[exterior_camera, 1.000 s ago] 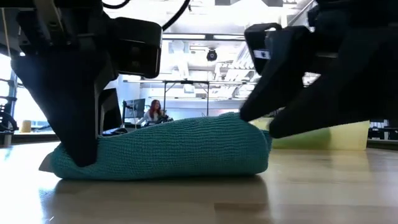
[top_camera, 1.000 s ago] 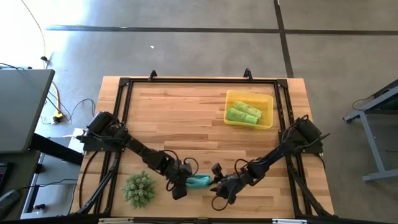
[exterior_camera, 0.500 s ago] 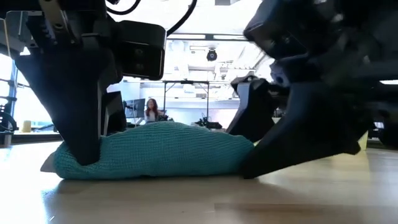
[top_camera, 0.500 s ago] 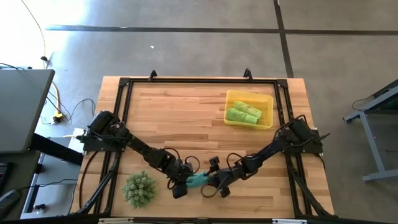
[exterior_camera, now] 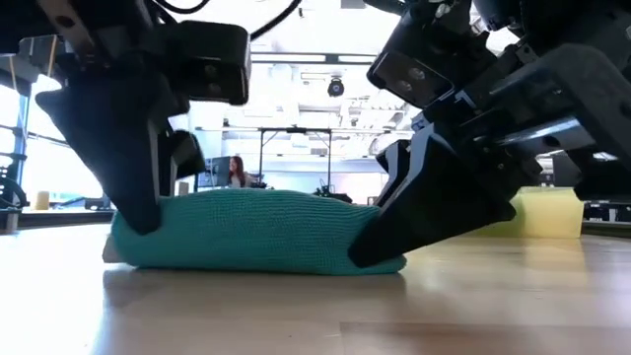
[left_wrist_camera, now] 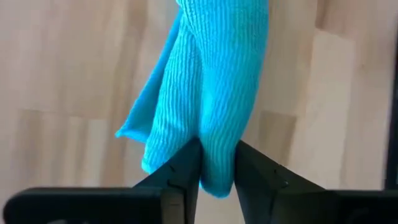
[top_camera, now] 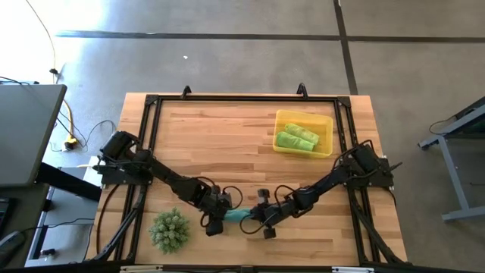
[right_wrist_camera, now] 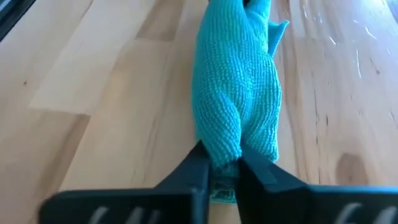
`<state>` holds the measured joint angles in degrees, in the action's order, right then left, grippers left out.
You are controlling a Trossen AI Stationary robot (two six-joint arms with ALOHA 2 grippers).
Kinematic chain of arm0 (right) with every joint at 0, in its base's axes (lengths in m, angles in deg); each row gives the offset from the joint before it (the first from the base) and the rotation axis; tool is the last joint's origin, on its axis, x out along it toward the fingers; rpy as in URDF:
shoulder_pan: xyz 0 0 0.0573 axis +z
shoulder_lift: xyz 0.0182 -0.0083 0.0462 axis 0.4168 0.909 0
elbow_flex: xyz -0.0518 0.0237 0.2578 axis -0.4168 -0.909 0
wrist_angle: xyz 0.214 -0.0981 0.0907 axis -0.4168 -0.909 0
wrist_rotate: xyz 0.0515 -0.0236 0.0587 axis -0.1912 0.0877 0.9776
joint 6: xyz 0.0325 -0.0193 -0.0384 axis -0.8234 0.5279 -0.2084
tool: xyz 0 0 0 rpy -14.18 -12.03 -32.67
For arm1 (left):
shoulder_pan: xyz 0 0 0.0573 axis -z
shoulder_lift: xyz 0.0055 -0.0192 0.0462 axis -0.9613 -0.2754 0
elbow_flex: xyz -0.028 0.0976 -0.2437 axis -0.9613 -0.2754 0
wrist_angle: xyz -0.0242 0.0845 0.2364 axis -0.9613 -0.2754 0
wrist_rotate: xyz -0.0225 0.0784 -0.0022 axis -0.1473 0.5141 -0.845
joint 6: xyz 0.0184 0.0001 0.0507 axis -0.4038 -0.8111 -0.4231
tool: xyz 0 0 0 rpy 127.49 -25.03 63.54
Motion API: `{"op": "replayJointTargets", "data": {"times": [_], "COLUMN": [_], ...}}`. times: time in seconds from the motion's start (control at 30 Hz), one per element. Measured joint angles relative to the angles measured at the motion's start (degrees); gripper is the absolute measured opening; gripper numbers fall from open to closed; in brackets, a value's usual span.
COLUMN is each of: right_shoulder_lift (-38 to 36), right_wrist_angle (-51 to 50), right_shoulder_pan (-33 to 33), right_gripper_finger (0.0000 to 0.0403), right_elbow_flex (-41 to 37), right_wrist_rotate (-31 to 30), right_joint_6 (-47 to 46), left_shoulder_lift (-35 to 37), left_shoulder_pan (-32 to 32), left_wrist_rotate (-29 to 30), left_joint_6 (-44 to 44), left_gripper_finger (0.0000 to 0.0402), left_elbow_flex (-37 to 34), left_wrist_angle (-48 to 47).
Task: Roll microfiber towels into tight, uniform cylinder then place into a basket
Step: Roll the blue towel
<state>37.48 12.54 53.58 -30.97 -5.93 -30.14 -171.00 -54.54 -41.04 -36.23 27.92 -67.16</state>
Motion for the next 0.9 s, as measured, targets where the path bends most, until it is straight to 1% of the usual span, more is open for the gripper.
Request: {"op": "replayJointTargets", "data": {"times": [0.1,0.2,0.3,0.43,0.53,0.67,0.77,0.9], "right_shoulder_lift": [0.0,0.1,0.1,0.1,0.1,0.1,0.1,0.1], "right_wrist_angle": [-0.4,-0.8,-1.7,-2.4,-2.4,-2.4,-2.4,-2.3], "right_shoulder_pan": [0.0,0.0,0.0,0.1,0.1,0.0,0.0,0.0], "right_gripper_finger": [0.0008,0.0011,0.0013,0.0013,0.0013,0.0012,0.0012,0.0012], "right_elbow_flex": [0.0,-0.1,-0.1,-0.1,-0.1,-0.2,-0.2,-0.2], "right_wrist_rotate": [0.1,0.1,0.4,0.5,0.6,0.6,0.7,0.7], "right_joint_6": [-2.1,-5.6,-8.2,-10.0,-11.0,-11.4,-12.5,-12.9], "left_shoulder_lift": [1.9,4.1,6.5,8.4,8.4,7.5,7.2,5.4], "left_shoulder_pan": [0.0,0.0,0.2,1.9,4.3,7.5,9.3,10.0], "left_wrist_rotate": [3.1,6.6,8.9,9.2,10.3,16.4,21.8,24.3], "left_joint_6": [-4.6,-8.4,-11.2,-13.9,-16.7,-19.8,-20.0,-18.8], "left_gripper_finger": [0.0088,0.0098,0.0106,0.0115,0.0122,0.0137,0.0153,0.0172], "left_elbow_flex": [0.0,-0.1,0.0,0.1,0.1,0.1,0.0,0.0], "left_wrist_angle": [-2.3,-5.2,-6.0,-1.8,2.2,4.5,3.9,3.9]}}
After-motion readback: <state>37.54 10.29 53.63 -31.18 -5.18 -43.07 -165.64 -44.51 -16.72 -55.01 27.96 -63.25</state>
